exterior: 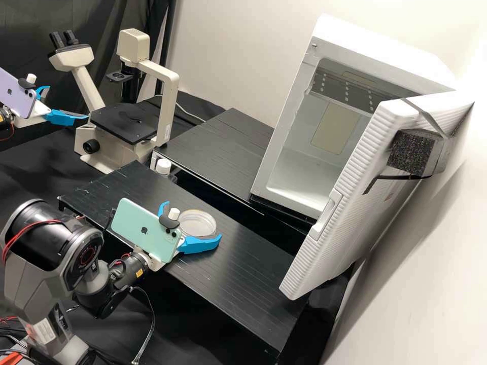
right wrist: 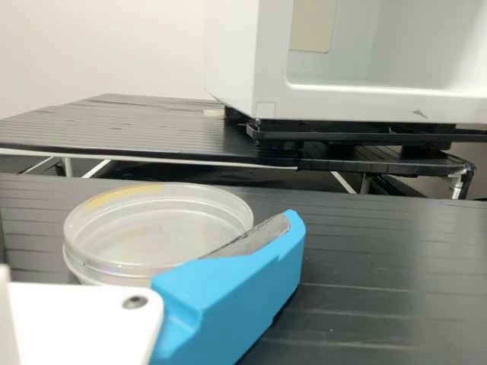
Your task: Return the petri dish to the incubator.
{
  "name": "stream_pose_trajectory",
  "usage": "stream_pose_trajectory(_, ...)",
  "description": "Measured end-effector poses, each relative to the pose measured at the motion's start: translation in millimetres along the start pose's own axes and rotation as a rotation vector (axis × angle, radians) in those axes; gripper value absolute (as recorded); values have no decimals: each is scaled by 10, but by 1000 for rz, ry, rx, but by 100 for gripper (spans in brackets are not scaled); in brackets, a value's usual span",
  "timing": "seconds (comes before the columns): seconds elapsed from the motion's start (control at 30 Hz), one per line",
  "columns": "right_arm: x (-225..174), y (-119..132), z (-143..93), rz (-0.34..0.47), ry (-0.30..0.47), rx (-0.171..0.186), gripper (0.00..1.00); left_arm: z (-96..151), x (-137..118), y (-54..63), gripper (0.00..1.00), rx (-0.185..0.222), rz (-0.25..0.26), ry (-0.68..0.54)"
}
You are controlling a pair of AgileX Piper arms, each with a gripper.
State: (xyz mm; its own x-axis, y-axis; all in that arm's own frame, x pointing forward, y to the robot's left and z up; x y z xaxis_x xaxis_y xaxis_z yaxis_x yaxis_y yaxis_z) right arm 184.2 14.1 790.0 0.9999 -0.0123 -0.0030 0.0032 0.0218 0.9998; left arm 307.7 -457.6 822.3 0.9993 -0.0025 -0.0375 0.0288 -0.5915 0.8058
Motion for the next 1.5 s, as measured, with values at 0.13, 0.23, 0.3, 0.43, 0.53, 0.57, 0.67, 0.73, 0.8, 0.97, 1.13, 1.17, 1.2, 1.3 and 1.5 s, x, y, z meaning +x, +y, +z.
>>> stream_pose_trajectory(0.13, 4, -14, 0, -6, 1, -1, 0, 0, 0, 0, 100, 0, 0, 0)
stream_pose_trajectory(0.23, 4, -13, -1, -4, 3, -1, 0, 0, 0, 0, 100, 0, 0, 0)
stream_pose_trajectory(0.3, 4, -13, -1, -4, 3, -1, 0, 0, 0, 0, 100, 0, 0, 0)
stream_pose_trajectory(0.43, 4, -13, -1, -4, 3, -1, 0, 0, 0, 0, 100, 0, 0, 0)
stream_pose_trajectory(0.53, 5, -16, 2, -6, 1, -1, 0, 0, 0, 0, 100, 0, 0, 0)
stream_pose_trajectory(0.57, 5, -16, 2, -6, 1, -1, 0, 0, 0, 0, 100, 0, 0, 0)
stream_pose_trajectory(0.67, 8, -20, 5, -7, 0, -2, 0, 0, 0, 0, 100, 0, 0, 0)
stream_pose_trajectory(0.73, 9, -19, 5, -4, 3, -2, 0, 0, 0, 0, 100, 0, 0, 0)
stream_pose_trajectory(0.8, 9, -20, 3, -4, 3, -2, 0, 0, 0, 0, 100, 0, 0, 0)
stream_pose_trajectory(0.97, 10, -22, 5, -6, 2, -2, 0, 0, 0, 0, 100, 0, 0, 0)
stream_pose_trajectory(1.13, 9, -24, -4, -4, 8, -2, 0, 0, 0, 0, 100, 0, 0, 0)
stream_pose_trajectory(1.17, 9, -24, -4, -4, 8, -2, 0, 0, 0, 0, 100, 0, 0, 0)
stream_pose_trajectory(1.2, 9, -24, -4, -4, 8, -2, 0, 0, 0, 0, 100, 0, 0, 0)
stream_pose_trajectory(1.3, 11, -10, 10, -2, 7, -1, 0, 0, 0, 0, 100, 0, 0, 0)
stream_pose_trajectory(1.5, -3, 150, 105, 30, 12, 0, 0, 0, 0, 0, 100, 0, 0, 0)
